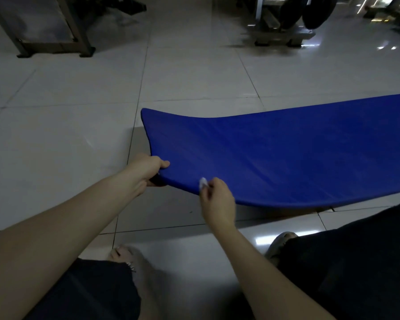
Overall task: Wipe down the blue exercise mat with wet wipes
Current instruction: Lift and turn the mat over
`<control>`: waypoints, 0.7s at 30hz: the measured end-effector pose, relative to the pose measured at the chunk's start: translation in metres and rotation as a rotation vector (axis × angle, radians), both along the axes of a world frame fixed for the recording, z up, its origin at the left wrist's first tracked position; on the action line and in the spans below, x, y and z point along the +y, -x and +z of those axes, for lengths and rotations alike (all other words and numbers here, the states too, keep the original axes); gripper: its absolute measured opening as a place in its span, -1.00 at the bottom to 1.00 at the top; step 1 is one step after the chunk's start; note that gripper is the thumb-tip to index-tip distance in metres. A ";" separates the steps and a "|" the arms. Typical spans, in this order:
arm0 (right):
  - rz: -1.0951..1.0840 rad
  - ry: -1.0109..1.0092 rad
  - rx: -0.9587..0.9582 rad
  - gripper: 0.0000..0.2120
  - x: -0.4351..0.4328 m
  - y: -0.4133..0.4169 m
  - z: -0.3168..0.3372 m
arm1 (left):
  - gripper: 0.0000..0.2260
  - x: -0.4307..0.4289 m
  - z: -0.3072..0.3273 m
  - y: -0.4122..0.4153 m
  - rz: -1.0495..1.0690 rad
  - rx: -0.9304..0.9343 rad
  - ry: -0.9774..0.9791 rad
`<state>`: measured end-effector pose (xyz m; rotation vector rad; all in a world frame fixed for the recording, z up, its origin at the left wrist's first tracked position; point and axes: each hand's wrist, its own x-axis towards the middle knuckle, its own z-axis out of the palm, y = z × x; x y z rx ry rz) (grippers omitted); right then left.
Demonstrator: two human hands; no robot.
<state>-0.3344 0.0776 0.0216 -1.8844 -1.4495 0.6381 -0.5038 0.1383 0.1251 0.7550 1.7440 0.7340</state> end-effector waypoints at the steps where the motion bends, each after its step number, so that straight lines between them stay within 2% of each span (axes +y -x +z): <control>1: -0.074 0.056 0.003 -0.59 -0.002 -0.018 -0.014 | -0.78 0.002 -0.002 0.002 -0.007 -0.007 0.019; 3: -0.177 0.152 0.036 -0.61 -0.005 -0.041 -0.035 | -0.78 0.005 -0.008 0.008 -0.034 -0.034 0.080; 5: -0.184 0.185 0.065 -0.64 -0.002 -0.040 -0.043 | -0.78 0.010 -0.014 0.015 -0.057 -0.057 0.154; 8: -0.045 0.137 0.083 -0.63 0.006 0.003 -0.041 | -0.76 0.012 -0.033 0.025 -0.084 -0.014 0.238; 11: 0.164 0.117 0.056 -0.62 0.006 0.057 -0.035 | -0.78 0.012 -0.052 0.031 -0.174 0.108 0.312; 14: 0.203 0.076 0.095 -0.64 0.012 0.082 -0.039 | -0.89 0.026 -0.069 0.041 -0.151 0.206 0.281; 17: 0.262 0.086 0.018 -0.60 0.031 0.084 -0.059 | -0.84 0.043 -0.088 0.048 -0.097 0.246 0.253; 21: 0.292 0.147 -0.084 -0.60 0.048 0.085 -0.100 | -0.77 0.056 -0.125 0.058 -0.157 0.255 0.416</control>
